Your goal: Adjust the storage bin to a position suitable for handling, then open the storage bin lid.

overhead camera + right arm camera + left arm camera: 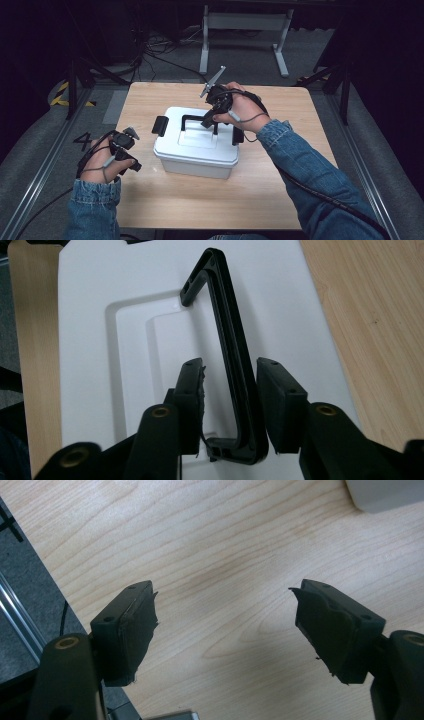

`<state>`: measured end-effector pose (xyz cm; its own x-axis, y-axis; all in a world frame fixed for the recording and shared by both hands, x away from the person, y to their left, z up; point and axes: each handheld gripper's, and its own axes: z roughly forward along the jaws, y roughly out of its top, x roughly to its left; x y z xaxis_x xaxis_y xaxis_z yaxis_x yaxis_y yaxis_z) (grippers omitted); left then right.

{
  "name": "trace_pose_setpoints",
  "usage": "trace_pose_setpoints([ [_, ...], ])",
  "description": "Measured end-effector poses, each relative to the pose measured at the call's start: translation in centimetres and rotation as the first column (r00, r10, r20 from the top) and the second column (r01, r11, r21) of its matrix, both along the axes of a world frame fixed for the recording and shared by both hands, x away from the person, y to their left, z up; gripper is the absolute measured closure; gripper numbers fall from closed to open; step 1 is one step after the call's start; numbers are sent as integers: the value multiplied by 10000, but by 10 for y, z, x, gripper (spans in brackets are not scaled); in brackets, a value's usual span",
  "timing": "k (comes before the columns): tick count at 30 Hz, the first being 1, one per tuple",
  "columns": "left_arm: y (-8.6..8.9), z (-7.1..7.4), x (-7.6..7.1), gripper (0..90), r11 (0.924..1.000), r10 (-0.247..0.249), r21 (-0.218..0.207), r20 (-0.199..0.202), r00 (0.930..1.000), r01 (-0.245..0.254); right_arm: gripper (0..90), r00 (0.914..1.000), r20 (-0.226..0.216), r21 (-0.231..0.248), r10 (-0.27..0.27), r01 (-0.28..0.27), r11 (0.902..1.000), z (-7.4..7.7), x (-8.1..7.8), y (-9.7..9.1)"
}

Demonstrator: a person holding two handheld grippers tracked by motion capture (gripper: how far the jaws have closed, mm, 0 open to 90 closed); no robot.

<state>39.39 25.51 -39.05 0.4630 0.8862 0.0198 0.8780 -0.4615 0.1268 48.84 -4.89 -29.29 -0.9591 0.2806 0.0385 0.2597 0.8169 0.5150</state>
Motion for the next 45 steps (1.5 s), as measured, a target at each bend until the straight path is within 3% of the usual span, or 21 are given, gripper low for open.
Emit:
trace_pose_setpoints([
  [3,0,-2,-1,248,10000,-85,2,-21,10000,85,743,9997,244,-278,99,-92,9996,-1,-1,3],
  [6,-1,-2,-2,246,10000,-8,13,44,10000,8,789,9993,37,-212,366,-365,9991,0,-1,4],
  [15,0,-1,-3,239,9998,-181,76,133,9997,180,838,9949,-183,-125,988,-990,9950,2,-6,4],
  [22,3,-1,-5,235,9999,-134,59,47,9999,134,843,9930,-48,-148,1184,-1184,9929,5,-8,4],
  [27,4,-3,-5,232,9999,-164,15,39,9999,163,846,9914,114,-134,1303,-1301,9914,13,-9,5],
  [34,6,-2,-4,231,10000,-66,-63,153,9999,67,846,9900,142,314,1407,-1411,9895,28,-11,2],
  [39,4,-1,-4,224,9999,-65,-95,67,10000,66,847,9902,218,519,1376,-1386,9890,40,-15,-4],
  [41,5,0,-3,206,9993,-378,-79,58,9993,378,847,9900,371,566,1357,-1377,9889,45,-16,-9],
  [45,5,-1,-3,198,9994,-295,-187,50,9996,296,847,9900,512,763,1314,-1351,9879,53,-18,-17],
])
